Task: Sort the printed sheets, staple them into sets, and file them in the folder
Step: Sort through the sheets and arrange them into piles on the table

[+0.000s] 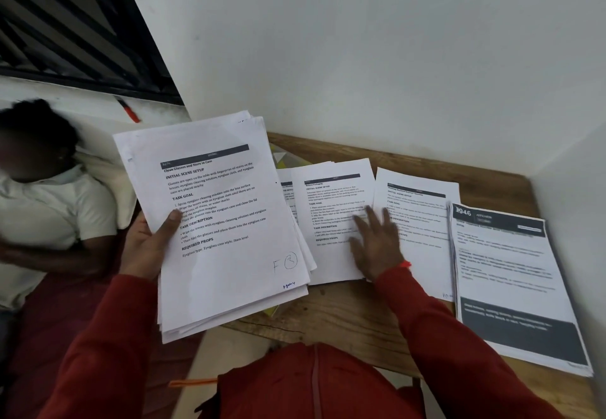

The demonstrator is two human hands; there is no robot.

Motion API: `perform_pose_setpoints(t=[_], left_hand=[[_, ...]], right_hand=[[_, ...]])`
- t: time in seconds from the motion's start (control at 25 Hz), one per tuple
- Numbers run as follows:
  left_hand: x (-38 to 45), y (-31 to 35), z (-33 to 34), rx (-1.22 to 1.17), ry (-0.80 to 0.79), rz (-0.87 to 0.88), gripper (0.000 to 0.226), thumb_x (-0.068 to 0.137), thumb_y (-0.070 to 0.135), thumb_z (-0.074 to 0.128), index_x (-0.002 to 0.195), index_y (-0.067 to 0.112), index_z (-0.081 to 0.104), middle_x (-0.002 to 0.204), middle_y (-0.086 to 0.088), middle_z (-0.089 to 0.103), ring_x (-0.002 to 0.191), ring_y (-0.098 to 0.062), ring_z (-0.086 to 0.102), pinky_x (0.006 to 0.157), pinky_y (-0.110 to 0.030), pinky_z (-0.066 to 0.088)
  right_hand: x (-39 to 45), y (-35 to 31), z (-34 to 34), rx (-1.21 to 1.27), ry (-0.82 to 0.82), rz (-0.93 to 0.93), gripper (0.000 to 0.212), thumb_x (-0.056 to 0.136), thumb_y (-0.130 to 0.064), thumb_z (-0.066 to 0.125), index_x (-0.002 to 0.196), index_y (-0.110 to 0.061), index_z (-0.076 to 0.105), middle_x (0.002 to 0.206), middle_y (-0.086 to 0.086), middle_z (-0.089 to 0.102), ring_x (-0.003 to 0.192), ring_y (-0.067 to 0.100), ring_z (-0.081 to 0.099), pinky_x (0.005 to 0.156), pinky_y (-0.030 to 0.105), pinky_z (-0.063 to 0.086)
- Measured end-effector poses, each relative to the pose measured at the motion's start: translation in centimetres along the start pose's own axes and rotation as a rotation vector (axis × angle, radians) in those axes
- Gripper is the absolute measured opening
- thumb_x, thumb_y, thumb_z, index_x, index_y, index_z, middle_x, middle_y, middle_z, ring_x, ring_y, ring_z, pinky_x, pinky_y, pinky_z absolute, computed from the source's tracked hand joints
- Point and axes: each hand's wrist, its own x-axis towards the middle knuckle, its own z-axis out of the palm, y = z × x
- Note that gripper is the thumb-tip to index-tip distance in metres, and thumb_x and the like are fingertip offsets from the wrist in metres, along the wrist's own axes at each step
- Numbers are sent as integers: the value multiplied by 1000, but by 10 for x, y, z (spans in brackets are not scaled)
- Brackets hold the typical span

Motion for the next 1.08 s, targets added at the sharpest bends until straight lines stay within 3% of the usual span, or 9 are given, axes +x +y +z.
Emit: perform_pose_setpoints(t=[0.2,0.36,0.48,0.6,0.68,0.76,0.84,0.96,1.08], left_hand=[[-2,5,13,19,-14,19,38,96,3,52,133,-5,48,94,8,75,81,-8,71,71,-24,59],[-5,8,8,1,-5,14,36,96,6,52,131,-1,50,96,8,75,82,-9,71,72,-25,59],[-7,8,6,2,-7,13,38,96,6,52,133,-2,49,96,8,75,83,-8,71,72,-25,59],[-11,7,9,1,-13,15,38,97,4,51,134,-1,48,94,10,75,82,-6,71,71,-23,59],[-12,6,11,-2,-8,13,38,96,6,53,133,0,50,106,1,73,86,-9,71,75,-26,59],[-11,3,19,11,-26,8,36,94,9,57,130,4,54,120,-12,67,93,-16,70,82,-33,59],[-14,1,34,6,-60,-10,32,93,10,59,125,9,57,118,-12,68,94,-19,70,82,-36,59],[-24,1,64,-42,-94,-30,26,93,6,58,118,12,60,108,-4,72,89,-18,71,76,-33,60],[-31,-1,79,-68,-92,-55,24,90,4,62,110,16,63,104,-3,74,88,-20,71,75,-35,60]], right_hand=[[-12,-36,26,-106,-138,-281,74,93,-66,4,150,-25,30,153,6,37,144,40,22,109,69,22],[-12,-9,22,-245,-149,-119,87,81,-73,-16,154,-31,3,161,-6,17,149,34,-7,110,60,-19],[-4,11,8,-246,-146,21,94,76,-75,-19,155,-28,1,162,-5,10,147,33,-17,102,55,-32],[2,24,-8,-174,-116,111,61,101,-48,18,154,-17,15,161,2,16,148,36,-10,114,59,-12],[1,16,-25,250,67,166,45,102,-34,38,143,-16,42,151,4,40,147,33,16,119,52,13],[0,-10,-56,889,103,251,30,97,-39,53,121,-22,62,128,-1,63,126,23,52,105,43,41],[2,-38,-86,1297,-74,259,28,89,-42,66,110,-25,64,110,2,70,99,20,68,83,44,56],[3,-60,-95,1233,-124,183,45,74,-37,82,111,-24,59,96,0,68,75,7,67,58,27,55],[5,-63,-81,1208,69,214,36,68,-22,88,94,-16,64,78,-5,64,65,6,58,57,24,47]])
